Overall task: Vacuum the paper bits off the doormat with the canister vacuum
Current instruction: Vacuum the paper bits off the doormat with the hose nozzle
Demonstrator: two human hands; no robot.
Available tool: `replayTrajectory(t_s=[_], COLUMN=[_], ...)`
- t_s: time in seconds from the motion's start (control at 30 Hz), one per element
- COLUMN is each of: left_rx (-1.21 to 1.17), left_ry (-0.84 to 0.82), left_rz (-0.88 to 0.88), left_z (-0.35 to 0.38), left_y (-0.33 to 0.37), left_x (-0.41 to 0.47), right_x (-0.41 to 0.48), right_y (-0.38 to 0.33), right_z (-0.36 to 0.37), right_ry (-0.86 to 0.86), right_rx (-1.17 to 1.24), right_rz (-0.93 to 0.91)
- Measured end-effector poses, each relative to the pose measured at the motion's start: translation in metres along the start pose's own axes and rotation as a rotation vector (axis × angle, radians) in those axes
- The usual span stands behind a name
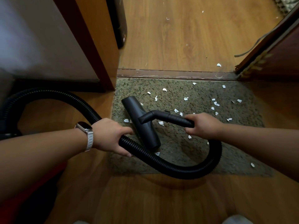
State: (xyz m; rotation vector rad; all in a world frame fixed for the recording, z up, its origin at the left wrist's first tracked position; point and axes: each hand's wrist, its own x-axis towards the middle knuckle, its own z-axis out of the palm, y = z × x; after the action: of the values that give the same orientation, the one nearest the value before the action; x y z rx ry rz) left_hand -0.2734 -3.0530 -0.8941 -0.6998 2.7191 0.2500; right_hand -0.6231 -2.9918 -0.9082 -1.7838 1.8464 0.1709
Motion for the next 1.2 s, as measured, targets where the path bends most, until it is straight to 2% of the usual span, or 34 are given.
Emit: replayTrajectory(t_s=[0.37, 0.7, 0.87, 1.2], left_rx=[0.031, 0.019, 0.036, 0.056], left_ry=[-0.066, 0.022, 0.058, -0.036], left_rz=[-0.013, -0.023, -0.009, -0.001], left_z=[-0.001, -0.003, -0.003, -0.003], left_y=[0.008, 0.0, -0.003, -0.003], left_x=[-0.016, 0.012, 0.019, -0.008], right_x=[0.02, -0.004, -0.01, 0.015], right_y=[-0.025, 0.014, 0.018, -0.032], right_z=[0.013, 0.0, -0.003, -0.005], right_ry=[-0.021, 0.028, 0.051, 0.004], right_rx=[-0.19, -0.064, -0.057, -0.125], right_rz=[-0.16, 0.084, 0.121, -0.066])
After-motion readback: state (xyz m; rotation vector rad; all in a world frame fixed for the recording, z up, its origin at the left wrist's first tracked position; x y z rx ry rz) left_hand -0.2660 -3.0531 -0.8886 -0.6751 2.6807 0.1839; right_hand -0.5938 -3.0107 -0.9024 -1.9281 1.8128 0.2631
